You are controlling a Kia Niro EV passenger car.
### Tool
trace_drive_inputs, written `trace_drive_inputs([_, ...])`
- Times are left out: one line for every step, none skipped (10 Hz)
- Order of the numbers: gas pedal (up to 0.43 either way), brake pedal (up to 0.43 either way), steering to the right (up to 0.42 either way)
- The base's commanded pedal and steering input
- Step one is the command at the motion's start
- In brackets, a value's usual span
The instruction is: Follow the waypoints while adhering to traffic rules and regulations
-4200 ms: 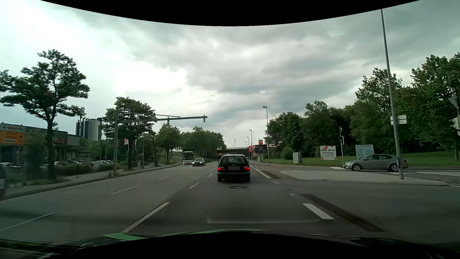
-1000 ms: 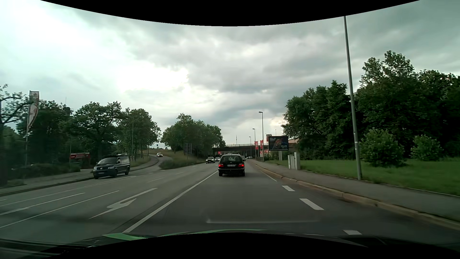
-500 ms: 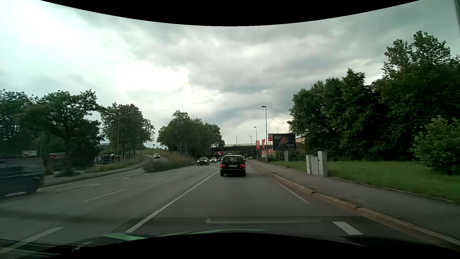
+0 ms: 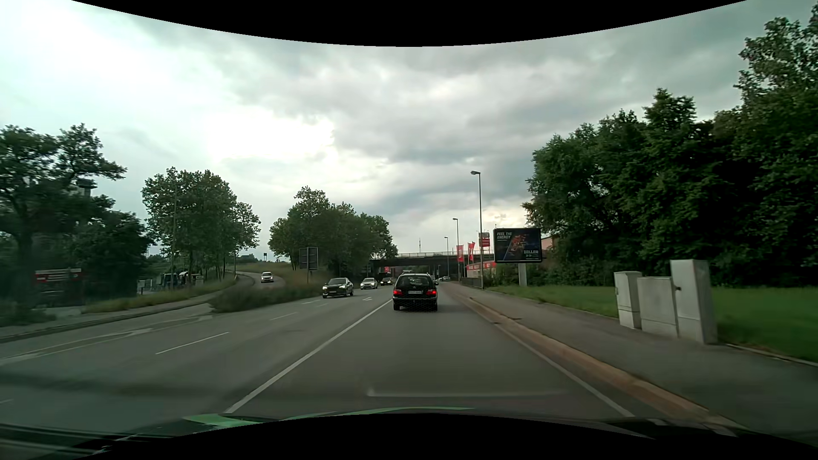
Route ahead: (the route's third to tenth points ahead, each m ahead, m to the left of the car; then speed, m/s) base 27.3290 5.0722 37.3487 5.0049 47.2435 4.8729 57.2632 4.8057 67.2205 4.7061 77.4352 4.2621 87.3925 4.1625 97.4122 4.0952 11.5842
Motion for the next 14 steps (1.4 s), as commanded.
trace_drive_inputs([0.169,0.0,0.001])
trace_drive_inputs([0.169,0.0,0.001])
trace_drive_inputs([0.169,0.0,0.001])
trace_drive_inputs([0.169,0.0,0.001])
trace_drive_inputs([0.169,0.0,0.001])
trace_drive_inputs([0.169,0.0,0.0])
trace_drive_inputs([0.169,0.0,0.0])
trace_drive_inputs([0.169,0.0,0.0])
trace_drive_inputs([0.169,0.0,0.0])
trace_drive_inputs([0.169,0.0,-0.001])
trace_drive_inputs([0.169,0.0,-0.001])
trace_drive_inputs([0.169,0.0,-0.001])
trace_drive_inputs([0.169,0.0,-0.001])
trace_drive_inputs([0.169,0.0,-0.001])
